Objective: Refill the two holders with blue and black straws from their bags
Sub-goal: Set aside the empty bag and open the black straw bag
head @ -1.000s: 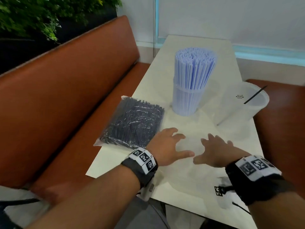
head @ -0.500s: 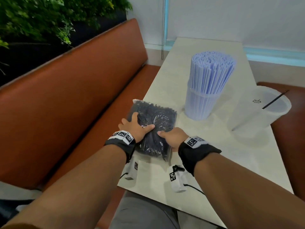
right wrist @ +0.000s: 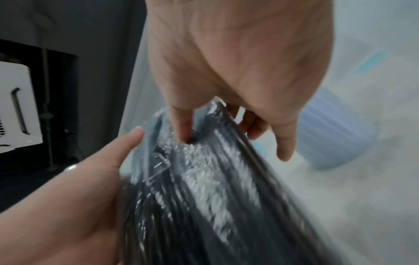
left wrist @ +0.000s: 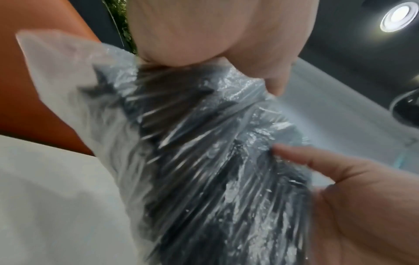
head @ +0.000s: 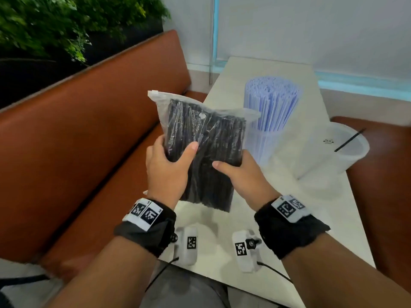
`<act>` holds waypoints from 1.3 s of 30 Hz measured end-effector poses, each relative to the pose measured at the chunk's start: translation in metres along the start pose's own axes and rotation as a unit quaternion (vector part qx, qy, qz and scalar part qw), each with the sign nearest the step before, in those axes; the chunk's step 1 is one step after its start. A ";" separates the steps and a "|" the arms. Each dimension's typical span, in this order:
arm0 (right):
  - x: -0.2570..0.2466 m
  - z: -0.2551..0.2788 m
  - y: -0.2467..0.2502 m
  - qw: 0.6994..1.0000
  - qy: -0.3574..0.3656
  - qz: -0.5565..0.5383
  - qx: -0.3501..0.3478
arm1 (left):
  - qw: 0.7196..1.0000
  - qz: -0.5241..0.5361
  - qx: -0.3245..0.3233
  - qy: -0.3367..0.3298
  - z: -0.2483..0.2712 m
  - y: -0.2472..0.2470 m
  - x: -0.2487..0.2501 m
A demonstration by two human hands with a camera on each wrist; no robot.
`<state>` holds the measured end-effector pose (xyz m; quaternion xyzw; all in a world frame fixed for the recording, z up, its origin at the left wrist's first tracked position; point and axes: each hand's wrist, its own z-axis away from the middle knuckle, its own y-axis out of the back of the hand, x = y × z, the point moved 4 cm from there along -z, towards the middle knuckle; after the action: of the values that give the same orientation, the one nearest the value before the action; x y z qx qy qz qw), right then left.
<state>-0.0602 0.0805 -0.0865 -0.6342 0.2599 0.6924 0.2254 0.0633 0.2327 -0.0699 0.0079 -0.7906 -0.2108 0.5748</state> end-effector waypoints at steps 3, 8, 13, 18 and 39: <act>-0.031 0.025 0.034 0.994 0.069 -0.081 0.037 | 0.994 0.093 -0.007 -0.050 0.020 -0.007 0.034; -0.052 0.065 0.095 0.962 0.176 -0.129 0.163 | 0.954 0.285 -0.094 -0.018 0.050 -0.057 0.067; -0.035 0.086 0.127 0.938 0.233 -0.122 0.225 | 0.922 0.358 -0.143 -0.035 0.067 -0.095 0.066; 0.018 0.083 0.139 0.950 0.116 -0.178 0.231 | 0.957 0.235 -0.154 0.071 0.083 -0.123 0.025; -0.005 0.022 0.200 0.802 -0.041 0.592 0.059 | 0.944 0.293 -0.147 0.037 0.080 -0.112 0.004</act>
<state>-0.2045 -0.0579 -0.0654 -0.3135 0.6159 0.6996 -0.1815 -0.0364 0.1552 -0.1247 -0.3008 -0.6964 -0.1462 0.6349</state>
